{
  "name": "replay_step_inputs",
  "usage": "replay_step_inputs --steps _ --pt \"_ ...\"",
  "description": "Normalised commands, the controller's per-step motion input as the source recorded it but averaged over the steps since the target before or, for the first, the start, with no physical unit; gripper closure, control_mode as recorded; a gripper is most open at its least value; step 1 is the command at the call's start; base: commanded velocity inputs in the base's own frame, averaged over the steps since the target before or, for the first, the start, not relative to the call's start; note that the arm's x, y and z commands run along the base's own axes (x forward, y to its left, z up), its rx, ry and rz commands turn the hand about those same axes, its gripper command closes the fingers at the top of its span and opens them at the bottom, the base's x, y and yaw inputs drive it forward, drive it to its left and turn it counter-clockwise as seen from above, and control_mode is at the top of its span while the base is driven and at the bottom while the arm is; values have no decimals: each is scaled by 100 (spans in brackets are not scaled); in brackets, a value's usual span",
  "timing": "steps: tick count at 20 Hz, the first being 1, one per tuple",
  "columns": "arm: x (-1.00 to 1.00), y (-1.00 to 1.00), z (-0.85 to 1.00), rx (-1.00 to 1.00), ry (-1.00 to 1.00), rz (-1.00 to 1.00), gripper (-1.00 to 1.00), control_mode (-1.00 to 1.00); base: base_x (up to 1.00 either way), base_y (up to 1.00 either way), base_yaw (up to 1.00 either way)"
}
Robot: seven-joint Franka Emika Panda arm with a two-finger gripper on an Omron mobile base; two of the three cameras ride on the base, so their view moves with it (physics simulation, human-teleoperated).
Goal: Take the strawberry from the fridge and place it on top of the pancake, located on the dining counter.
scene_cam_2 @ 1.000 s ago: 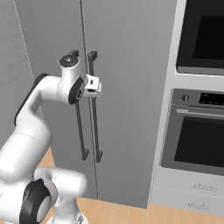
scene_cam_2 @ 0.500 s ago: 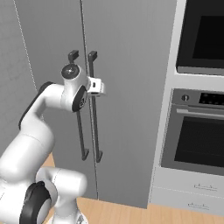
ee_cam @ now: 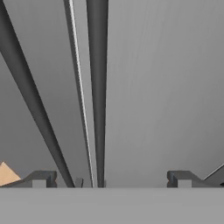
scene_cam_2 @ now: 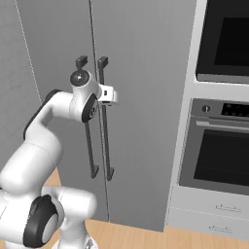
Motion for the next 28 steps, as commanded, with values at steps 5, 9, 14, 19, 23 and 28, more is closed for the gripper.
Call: replay_step_inputs --steps 5,9,14,19,23,28 --pt "20 18 0 0 0 -6 -100 -100 0 0 0" --pt "34 11 -5 0 0 -8 -100 -100 0 0 0" --pt "29 2 -9 0 0 -4 -100 -100 0 0 0" --pt "32 9 -18 0 -2 0 -100 -100 0 0 0" --pt "25 8 -20 0 -1 0 -100 -100 0 0 0" --pt "21 7 -16 0 0 0 -100 -100 0 0 0"
